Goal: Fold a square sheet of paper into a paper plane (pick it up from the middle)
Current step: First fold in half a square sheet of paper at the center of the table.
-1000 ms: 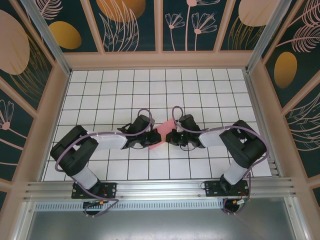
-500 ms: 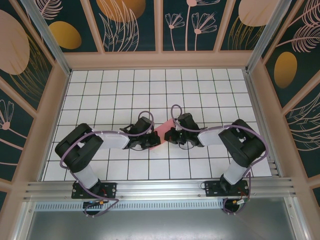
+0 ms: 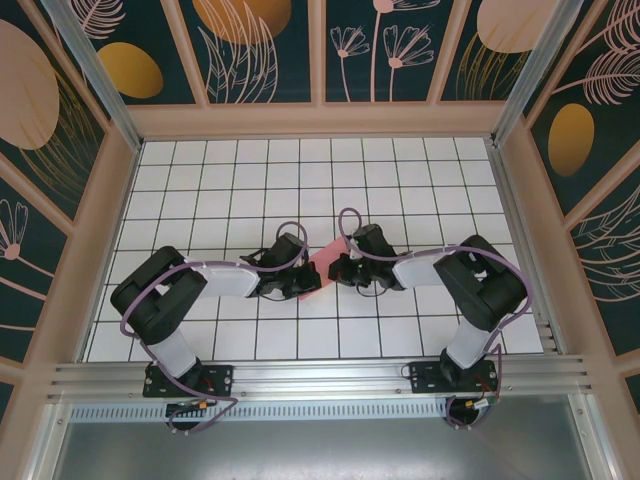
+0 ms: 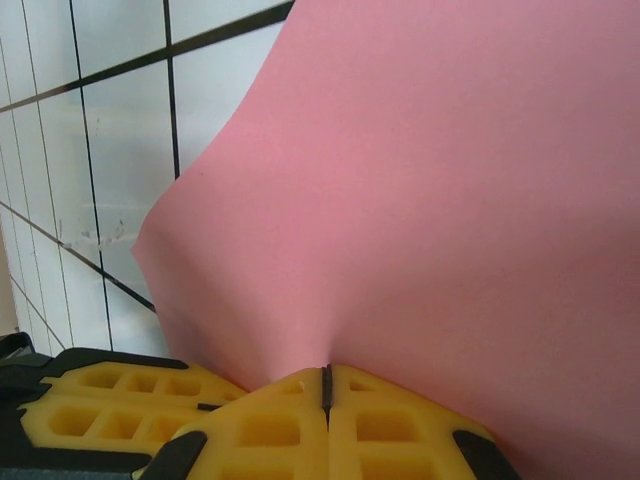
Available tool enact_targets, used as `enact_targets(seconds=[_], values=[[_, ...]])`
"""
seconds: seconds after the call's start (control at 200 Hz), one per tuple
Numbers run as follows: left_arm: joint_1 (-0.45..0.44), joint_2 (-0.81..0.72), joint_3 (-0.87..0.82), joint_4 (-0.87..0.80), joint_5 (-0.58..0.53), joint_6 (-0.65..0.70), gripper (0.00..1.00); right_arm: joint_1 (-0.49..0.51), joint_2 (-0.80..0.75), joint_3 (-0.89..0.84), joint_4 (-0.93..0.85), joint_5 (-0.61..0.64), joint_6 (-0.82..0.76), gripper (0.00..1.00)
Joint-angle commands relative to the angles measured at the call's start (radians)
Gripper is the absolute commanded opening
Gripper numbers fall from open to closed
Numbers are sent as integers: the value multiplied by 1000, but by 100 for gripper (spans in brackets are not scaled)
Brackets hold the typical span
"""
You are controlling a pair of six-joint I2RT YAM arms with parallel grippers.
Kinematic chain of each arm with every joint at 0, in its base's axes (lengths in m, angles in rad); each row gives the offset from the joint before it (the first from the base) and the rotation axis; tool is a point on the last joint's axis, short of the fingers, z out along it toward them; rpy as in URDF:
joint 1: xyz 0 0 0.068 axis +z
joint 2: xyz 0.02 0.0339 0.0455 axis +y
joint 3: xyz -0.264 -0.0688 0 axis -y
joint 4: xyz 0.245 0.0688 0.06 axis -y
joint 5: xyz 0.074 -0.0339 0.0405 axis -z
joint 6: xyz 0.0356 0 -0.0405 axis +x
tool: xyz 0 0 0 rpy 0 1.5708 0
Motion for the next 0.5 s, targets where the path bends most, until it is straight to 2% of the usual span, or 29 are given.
enact_targets(seconds=[0.0,0.495], values=[[-7,36,-27,-112,-41,-18,0,-69,20,-26,-39,61,-52,0],[-6,27,-32,-142,-48,-14,0,-310,31,-51,-68,37,-154,0]])
